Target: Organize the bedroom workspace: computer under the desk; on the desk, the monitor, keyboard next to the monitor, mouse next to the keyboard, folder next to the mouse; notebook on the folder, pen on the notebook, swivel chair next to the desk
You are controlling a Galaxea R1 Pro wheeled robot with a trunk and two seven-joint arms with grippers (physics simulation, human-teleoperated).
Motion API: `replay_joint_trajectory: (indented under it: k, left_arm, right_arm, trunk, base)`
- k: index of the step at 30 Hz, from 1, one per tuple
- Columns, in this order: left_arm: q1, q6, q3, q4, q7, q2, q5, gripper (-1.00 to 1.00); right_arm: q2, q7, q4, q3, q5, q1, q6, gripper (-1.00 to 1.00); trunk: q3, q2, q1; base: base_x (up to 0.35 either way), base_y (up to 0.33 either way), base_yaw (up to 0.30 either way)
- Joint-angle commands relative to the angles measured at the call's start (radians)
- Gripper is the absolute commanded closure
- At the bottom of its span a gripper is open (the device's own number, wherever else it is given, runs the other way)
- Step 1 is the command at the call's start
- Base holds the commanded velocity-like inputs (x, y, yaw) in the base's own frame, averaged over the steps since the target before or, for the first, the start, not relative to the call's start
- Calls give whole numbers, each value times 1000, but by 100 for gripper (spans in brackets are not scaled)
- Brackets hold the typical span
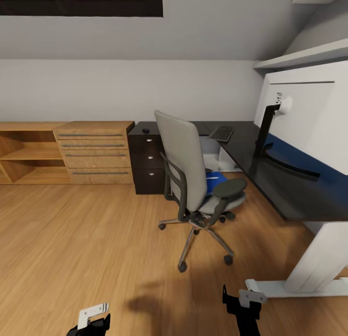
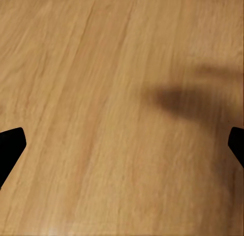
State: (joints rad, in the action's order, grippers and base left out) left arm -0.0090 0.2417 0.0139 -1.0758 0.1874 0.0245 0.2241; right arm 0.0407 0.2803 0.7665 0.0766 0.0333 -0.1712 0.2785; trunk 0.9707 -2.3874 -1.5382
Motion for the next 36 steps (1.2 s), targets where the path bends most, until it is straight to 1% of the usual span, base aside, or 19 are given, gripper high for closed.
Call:
replay_joint_trajectory:
  k: [1, 3, 5, 13, 16, 18, 20, 32, 36]
  left_arm:
    - [0, -2, -1, 0, 5, 0, 11, -100]
    - [0, -22, -2, 4, 5, 0, 11, -100]
    - [0, -29, -2, 6, 4, 0, 11, -100]
    - [0, -33, -2, 7, 4, 0, 11, -100]
    - [0, -33, -2, 8, 4, 0, 11, -100]
    - [1, -36, 6, -4, 6, -11, 11, -100]
    - [1, -36, 6, -15, 6, -20, 11, -100]
    - [1, -35, 6, -46, 6, -26, 11, -100]
    - [1, -35, 6, -48, 6, -26, 11, -100]
  right_arm:
    - [-1, 6, -2, 5, 3, -1, 4, -100]
    - [-1, 7, -6, 9, 3, -1, 9, -100]
    - [-1, 7, -8, 10, 3, -1, 12, -100]
    - [-2, 6, -22, 11, 1, -1, 21, -100]
    - [-2, 6, -34, 12, -1, -1, 36, -100]
    - [8, 13, -46, 16, -7, -11, 38, -100]
    - [7, 13, -51, 16, -7, -11, 37, -100]
    - [6, 7, -72, 17, -7, -13, 35, -100]
    - [5, 6, -74, 17, -7, -13, 35, -100]
  trunk:
    - [1, 0, 0]
    - [1, 0, 0]
    - [1, 0, 0]
    - [2, 0, 0]
    - [2, 0, 0]
    - [8, -14, -8]
    - [14, -28, -16]
    - [52, -112, -62]
    - [67, -114, -64]
  base:
    - [292, 0, 0]
    - [174, 0, 0]
    - [63, 0, 0]
    - [20, 0, 0]
    - [4, 0, 0]
    - [0, 0, 0]
    - [0, 0, 0]
    - [0, 0, 0]
    - [0, 0, 0]
